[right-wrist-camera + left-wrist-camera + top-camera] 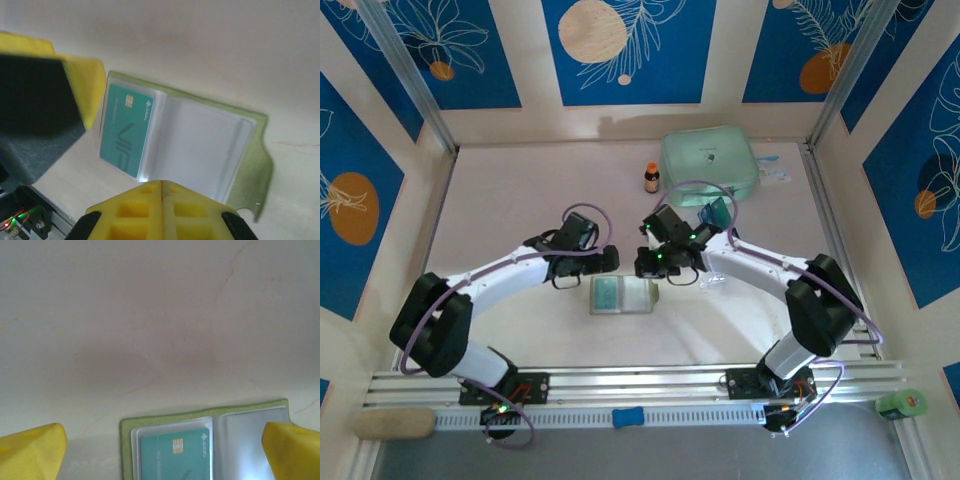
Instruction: Put the credit cards into the card holder
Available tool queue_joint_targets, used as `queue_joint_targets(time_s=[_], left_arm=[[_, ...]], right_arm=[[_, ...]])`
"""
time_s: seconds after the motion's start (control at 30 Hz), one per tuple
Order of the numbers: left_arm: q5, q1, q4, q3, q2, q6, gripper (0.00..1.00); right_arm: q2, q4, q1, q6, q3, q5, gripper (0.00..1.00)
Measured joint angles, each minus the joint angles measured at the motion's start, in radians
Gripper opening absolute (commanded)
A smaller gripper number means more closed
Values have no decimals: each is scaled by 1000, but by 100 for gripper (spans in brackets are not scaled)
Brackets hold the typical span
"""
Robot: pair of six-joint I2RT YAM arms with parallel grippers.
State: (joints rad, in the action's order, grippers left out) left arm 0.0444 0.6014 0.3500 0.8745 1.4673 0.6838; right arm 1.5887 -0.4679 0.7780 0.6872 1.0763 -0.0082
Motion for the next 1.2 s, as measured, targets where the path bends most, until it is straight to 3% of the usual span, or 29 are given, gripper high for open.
queue_joint_targets(time_s=[0.63, 1.2], left_arm=[[-71, -19, -84, -149, -79, 40, 100], [-142, -19, -221, -220, -85, 87, 100]], right_arm=[[183, 54, 25, 5, -52, 19, 0], [182, 120, 25, 6, -77, 4, 0]])
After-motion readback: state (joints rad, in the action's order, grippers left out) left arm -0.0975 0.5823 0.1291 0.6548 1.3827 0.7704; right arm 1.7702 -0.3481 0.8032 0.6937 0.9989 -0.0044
